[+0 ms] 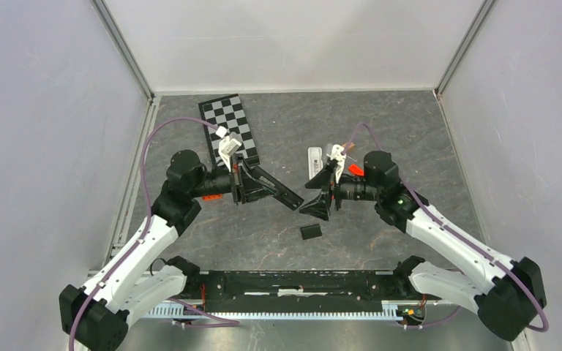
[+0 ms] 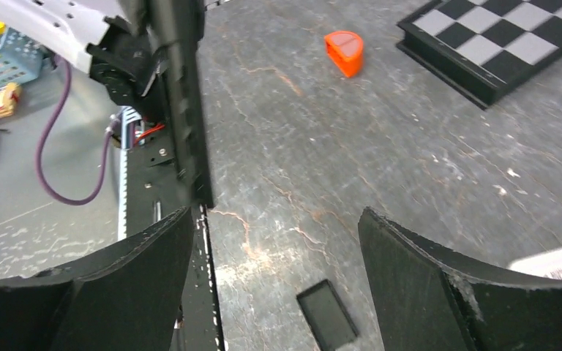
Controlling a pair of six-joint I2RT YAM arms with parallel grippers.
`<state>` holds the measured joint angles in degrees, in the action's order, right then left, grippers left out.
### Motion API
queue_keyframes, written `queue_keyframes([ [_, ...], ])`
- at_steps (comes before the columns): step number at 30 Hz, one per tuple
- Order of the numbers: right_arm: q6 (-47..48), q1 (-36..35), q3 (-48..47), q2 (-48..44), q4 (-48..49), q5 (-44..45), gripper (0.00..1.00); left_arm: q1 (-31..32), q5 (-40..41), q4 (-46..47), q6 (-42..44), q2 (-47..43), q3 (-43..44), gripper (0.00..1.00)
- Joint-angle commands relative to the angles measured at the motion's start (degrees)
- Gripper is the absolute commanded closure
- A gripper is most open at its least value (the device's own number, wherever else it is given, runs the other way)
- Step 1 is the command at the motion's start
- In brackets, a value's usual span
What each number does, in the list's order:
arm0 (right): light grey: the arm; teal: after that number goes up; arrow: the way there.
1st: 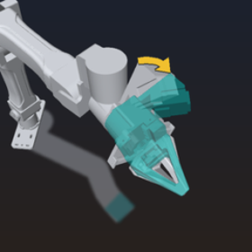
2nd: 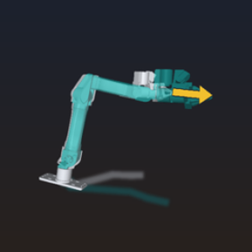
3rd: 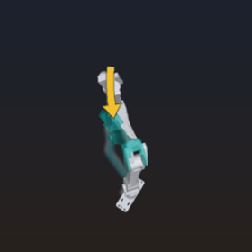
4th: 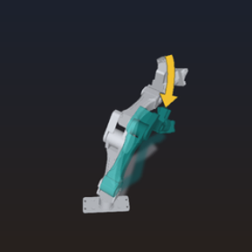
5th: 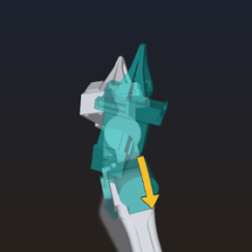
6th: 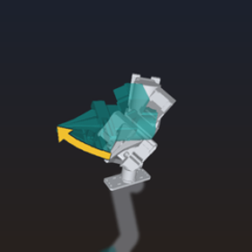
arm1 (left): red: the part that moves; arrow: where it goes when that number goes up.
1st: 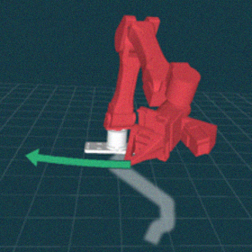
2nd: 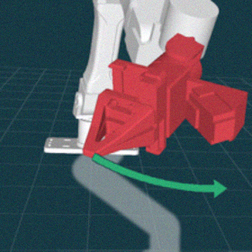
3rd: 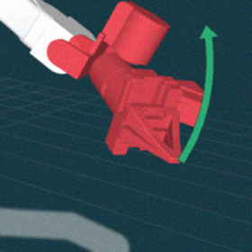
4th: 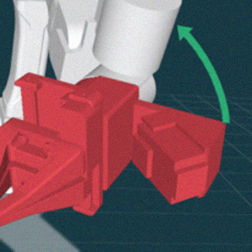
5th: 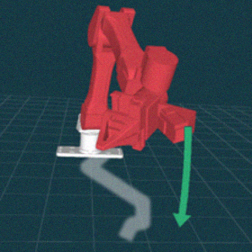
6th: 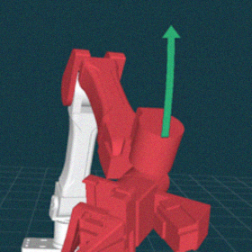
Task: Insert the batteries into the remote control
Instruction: Adjust the remote control.
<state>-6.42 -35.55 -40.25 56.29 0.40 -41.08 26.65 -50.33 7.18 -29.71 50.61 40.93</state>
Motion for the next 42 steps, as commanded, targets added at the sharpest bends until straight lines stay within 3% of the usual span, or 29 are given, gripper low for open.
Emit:
queue_keyframes([
  [1,0.2,-1.6,-5.8,5.0,4.6,-7.4,0.15,0.1,-12.2,-0.7,2.8,2.0,2.3,0.98],
  [5,-4.8,-3.3,-7.2,8.1,10.0,-14.5,0.24,0.1,-12.6,-0.6,2.9,2.2,2.7,0.98],
  [9,-5.0,-5.2,-8.1,9.4,9.1,-15.7,0.36,0.1,-12.2,-0.4,2.7,1.8,3.0,0.98],
  [16,-7.5,-6.6,-6.8,8.7,13.3,-16.2,0.31,0.1,-12.3,-0.9,3.3,1.7,3.2,0.98],
  [18,-10.7,-7.2,-6.6,9.5,16.9,-16.4,0.38,0.1,-12.1,-0.9,3.3,1.6,3.2,0.97],
  [21,-15.1,-7.9,-6.2,10.9,21.2,-15.6,0.59,0.1,-11.4,-0.9,2.6,1.5,3.5,0.94],
  [26,-21.6,-8.2,-3.1,11.5,28.9,-11.1,0.89,0.1,-7.6,6.2,-5.2,0.7,2.5,0.77],
  [29,-26.5,-8.2,-0.5,11.2,35.0,-6.9,0.96,0.1,-2.8,15.7,-14.5,0.5,0.1,0.66],
  [32,-32.9,-8.2,2.2,11.3,43.5,-4.0,0.97,0.1,1.5,27.4,-24.7,1.6,-3.5,0.59],
  [34,-35.8,-8.2,2.9,12.0,46.8,-3.2,0.96,0.1,3.5,32.7,-28.5,2.4,-5.4,0.59],
  [37,-36.7,-8.2,3.1,12.8,47.1,-1.7,0.94,0.1,4.3,35.6,-29.4,3.3,-6.6,0.81],
  [38,-36.1,-8.2,3.0,12.8,45.9,-1.0,0.88,0.1,4.7,34.2,-28.4,3.2,-6.5,0.93],
  [39,-34.5,-8.2,2.7,12.5,43.9,-0.3,0.78,0.1,5.1,32.9,-27.0,3.0,-6.5,0.98],
  [42,-28.0,-8.2,1.6,9.8,34.3,5.6,0.32,0.0,6.8,25.2,-20.5,1.6,-5.6,0.98],
])
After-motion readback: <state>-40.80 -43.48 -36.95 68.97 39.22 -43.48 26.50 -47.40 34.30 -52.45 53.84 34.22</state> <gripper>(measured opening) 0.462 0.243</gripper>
